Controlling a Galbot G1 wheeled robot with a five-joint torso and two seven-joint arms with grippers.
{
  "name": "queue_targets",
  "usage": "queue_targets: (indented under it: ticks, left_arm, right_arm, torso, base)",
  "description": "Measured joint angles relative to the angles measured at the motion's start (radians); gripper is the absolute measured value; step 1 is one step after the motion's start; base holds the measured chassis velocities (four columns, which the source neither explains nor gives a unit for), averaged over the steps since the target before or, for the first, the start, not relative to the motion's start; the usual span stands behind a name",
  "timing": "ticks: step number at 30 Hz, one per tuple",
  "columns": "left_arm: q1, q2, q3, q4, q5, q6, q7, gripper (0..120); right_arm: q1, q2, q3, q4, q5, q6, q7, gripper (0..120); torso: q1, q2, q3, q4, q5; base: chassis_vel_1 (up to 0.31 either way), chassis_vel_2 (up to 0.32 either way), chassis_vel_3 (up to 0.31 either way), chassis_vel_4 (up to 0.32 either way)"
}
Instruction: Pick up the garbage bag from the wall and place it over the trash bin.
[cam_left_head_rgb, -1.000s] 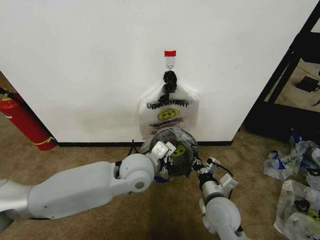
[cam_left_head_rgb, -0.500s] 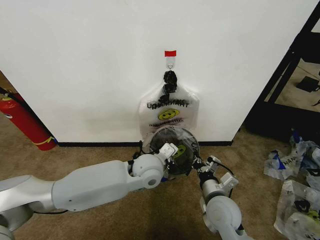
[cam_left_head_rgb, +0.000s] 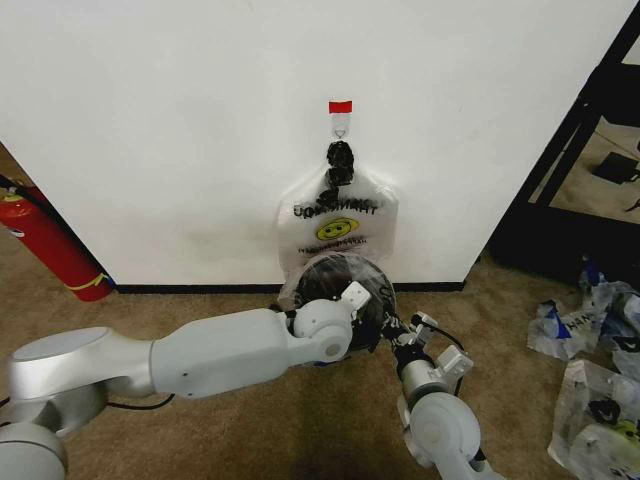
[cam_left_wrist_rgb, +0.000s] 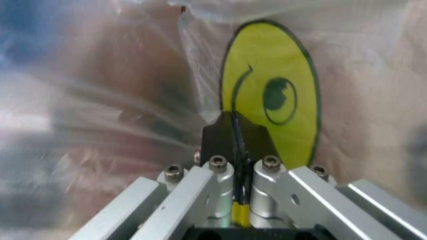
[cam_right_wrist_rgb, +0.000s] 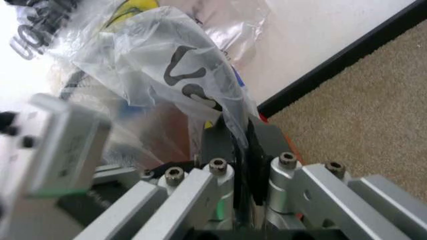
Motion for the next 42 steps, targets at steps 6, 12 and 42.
queue_targets:
  ticks: [6, 12, 42]
  left_arm:
    - [-0.013, -0.021, 0.009, 0.035, 0.006, 0.001, 0.001, 0]
    - [-0.035, 0.002, 0.039, 0.039, 0.016, 0.001, 0.01, 0]
    - [-0.02, -0.088, 0.089, 0.113, -0.005, 0.0, -0.053, 25]
  right_arm:
    - [-0.005, -0.006, 0.0, 0.009, 0.001, 0.0, -0.002, 1]
    - [-0.007, -0.007, -0.001, 0.012, 0.002, 0.0, -0.004, 1]
    - [-0.018, -0.016, -0.006, 0.037, 0.005, -0.001, -0.007, 1]
  torso:
    - [0.0, 0.0, 0.0, -0.0002, -0.0001]
    - [0.0, 0.0, 0.0, 0.0003, -0.0002]
    - [0.0, 0.0, 0.0, 0.0, -0.0001]
  base:
    - [0.0, 0.0, 0.0, 0.0]
    - [0.0, 0.0, 0.0, 0.0]
    - [0.0, 0.0, 0.0, 0.0]
